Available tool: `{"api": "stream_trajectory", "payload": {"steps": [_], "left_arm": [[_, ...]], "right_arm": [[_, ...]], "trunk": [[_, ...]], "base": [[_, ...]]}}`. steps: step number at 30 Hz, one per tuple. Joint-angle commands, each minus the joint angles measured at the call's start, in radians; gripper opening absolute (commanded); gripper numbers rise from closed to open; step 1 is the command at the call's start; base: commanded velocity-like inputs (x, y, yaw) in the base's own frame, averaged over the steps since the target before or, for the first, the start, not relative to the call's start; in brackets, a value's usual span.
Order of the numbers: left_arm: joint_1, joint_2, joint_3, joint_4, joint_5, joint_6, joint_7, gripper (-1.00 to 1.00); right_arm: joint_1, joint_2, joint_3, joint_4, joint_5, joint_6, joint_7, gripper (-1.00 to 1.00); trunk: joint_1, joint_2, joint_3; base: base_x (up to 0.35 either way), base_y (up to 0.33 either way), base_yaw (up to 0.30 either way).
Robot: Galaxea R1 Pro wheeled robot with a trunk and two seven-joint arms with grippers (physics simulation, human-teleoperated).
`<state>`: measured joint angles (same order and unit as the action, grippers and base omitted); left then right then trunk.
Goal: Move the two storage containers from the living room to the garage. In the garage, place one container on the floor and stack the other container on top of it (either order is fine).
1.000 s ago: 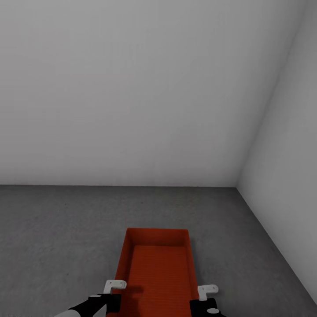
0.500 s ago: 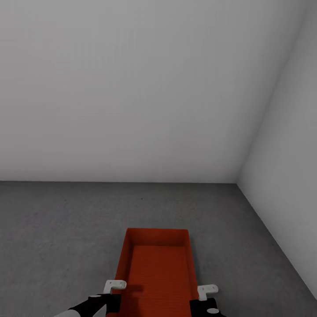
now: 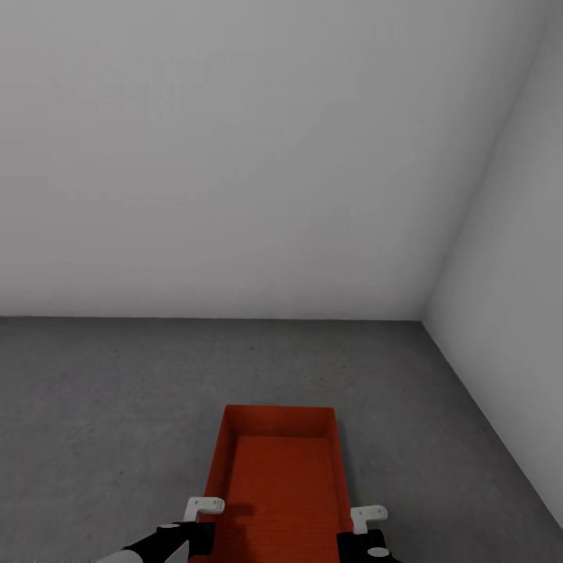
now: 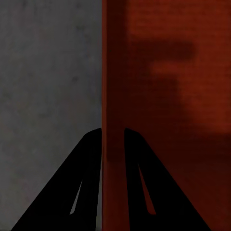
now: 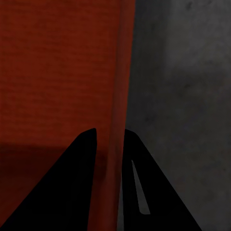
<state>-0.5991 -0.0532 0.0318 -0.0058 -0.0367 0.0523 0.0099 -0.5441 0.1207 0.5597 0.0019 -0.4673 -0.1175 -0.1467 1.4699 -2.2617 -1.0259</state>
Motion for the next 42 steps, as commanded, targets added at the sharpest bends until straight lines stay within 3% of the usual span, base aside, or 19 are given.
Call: {"api": "stream_trajectory", "payload": {"steps": [1,40,41,42], "left_arm": [[-0.001,0.001,-0.006,-0.002,-0.009,0.004,0.020,-1.00],[-0.001,0.002,-0.004,-0.002,-0.009,0.006,0.019,-1.00],[-0.001,0.003,-0.004,-0.002,-0.009,0.006,0.019,-1.00],[-0.001,0.003,-0.004,-0.002,-0.009,0.006,0.020,1.00]], "right_arm": [[0.000,-0.027,0.012,0.003,-0.019,-0.006,-0.005,-1.00],[0.000,-0.027,0.014,0.003,-0.019,-0.002,-0.005,-1.00],[0.000,-0.027,0.014,0.003,-0.019,-0.002,-0.005,1.00],[0.000,-0.027,0.014,0.003,-0.019,-0.003,-0.005,1.00]], "trunk": [[0.000,0.000,-0.002],[0.000,0.000,-0.005],[0.000,0.000,-0.005],[0.000,0.000,-0.005]], "base": [[0.000,0.000,0.042],[0.000,0.000,0.003],[0.000,0.000,0.000],[0.000,0.000,0.000]]}}
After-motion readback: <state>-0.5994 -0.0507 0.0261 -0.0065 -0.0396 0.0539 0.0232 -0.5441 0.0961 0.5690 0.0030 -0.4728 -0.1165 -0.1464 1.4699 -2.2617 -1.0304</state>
